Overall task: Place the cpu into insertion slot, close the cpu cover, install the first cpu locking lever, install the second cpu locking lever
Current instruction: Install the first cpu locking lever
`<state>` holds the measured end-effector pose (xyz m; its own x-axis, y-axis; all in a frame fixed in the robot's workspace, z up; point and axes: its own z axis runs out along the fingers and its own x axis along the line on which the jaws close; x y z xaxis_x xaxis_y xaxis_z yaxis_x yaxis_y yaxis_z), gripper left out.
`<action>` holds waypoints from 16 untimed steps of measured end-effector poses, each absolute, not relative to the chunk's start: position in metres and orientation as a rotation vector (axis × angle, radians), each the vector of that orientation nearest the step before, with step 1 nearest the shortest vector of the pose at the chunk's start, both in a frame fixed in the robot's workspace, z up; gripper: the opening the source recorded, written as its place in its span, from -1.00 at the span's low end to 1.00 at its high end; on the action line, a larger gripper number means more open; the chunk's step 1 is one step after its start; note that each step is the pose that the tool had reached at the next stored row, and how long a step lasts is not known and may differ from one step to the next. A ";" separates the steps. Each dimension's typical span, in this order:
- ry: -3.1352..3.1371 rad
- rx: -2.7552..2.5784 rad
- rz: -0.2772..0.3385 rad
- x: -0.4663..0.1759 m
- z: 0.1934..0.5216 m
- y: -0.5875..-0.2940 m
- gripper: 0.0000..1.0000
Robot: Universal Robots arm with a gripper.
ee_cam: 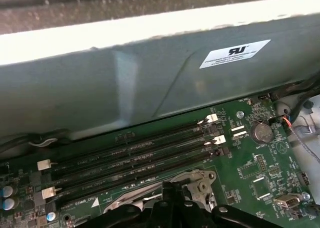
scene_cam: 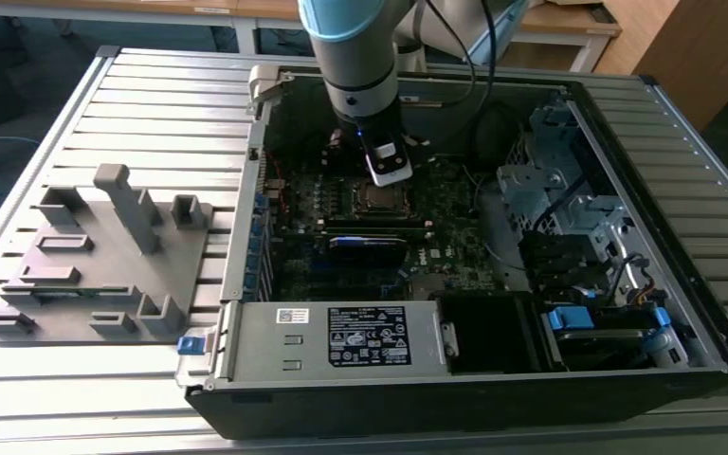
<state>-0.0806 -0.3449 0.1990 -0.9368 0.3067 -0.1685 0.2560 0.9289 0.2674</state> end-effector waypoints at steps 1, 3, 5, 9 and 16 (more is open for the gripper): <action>2.880 0.425 0.359 -0.081 0.200 -0.345 -0.80; 2.879 0.425 0.359 -0.081 0.200 -0.345 -0.80; 2.879 0.425 0.359 -0.081 0.201 -0.345 -0.80; 2.879 0.425 0.359 -0.081 0.202 -0.345 -0.80; 2.880 0.425 0.358 -0.081 0.203 -0.345 -0.80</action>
<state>-0.0806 -0.3450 0.2031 -0.9368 0.3066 -0.1684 0.2560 0.9290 0.2673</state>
